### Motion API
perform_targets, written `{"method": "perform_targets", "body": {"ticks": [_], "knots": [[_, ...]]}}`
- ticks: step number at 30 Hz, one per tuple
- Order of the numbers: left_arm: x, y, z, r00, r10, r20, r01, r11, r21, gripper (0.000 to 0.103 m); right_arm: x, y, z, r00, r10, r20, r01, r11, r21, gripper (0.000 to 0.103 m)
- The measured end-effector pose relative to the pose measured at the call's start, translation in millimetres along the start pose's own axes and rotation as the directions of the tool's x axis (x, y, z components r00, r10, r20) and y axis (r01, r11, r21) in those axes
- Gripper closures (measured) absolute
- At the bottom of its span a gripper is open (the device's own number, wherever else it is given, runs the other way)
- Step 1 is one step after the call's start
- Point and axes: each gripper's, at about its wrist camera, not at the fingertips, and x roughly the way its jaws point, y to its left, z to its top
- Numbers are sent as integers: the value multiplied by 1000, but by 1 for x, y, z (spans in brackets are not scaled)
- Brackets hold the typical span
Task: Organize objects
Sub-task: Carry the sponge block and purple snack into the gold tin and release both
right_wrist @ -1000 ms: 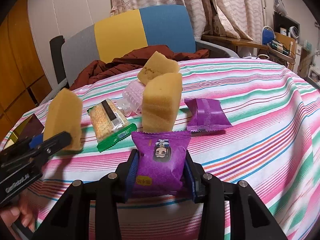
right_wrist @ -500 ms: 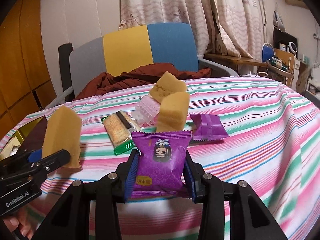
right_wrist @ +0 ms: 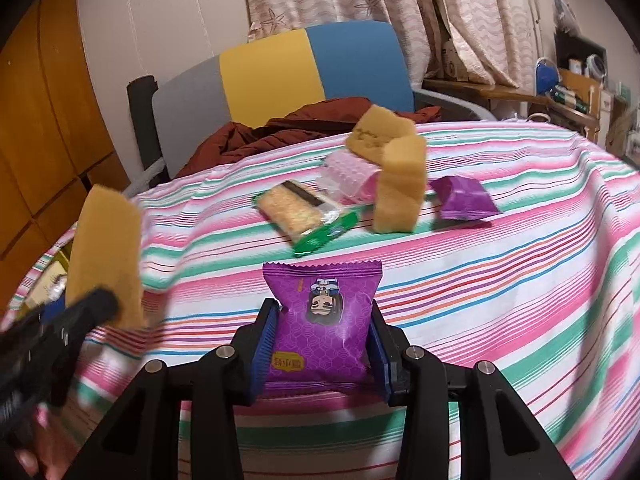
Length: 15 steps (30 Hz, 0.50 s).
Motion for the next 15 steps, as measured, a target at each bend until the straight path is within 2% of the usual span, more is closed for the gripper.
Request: {"method": "perform_targets", "body": {"ticks": [8,15], "knots": [[-57,35,-6,999,-6,38,9,996,-93,63,-16,54,-2,994,111,-3,-111,992,-56,60],[-97,79,-9,996,50,67,-38,985,-169,63,-33,100,-3,976,215,-20,-216,974,-65,60]]}}
